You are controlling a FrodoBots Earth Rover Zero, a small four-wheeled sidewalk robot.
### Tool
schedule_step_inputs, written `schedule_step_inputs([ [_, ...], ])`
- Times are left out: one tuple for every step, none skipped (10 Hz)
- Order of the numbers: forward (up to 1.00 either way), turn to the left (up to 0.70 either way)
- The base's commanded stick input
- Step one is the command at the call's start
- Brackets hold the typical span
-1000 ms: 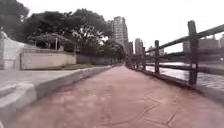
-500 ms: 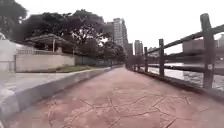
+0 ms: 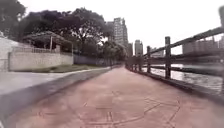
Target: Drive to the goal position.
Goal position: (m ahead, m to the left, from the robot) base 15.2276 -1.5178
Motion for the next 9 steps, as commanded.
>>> schedule_step_inputs([
  [0.85,0.0],
  [0.85,0.0],
  [0.85,0.0],
  [0.85,0.0],
  [0.85,0.07],
  [0.85,0.21],
  [0.85,0.25],
  [0.85,0.1],
  [0.85,0.0],
])
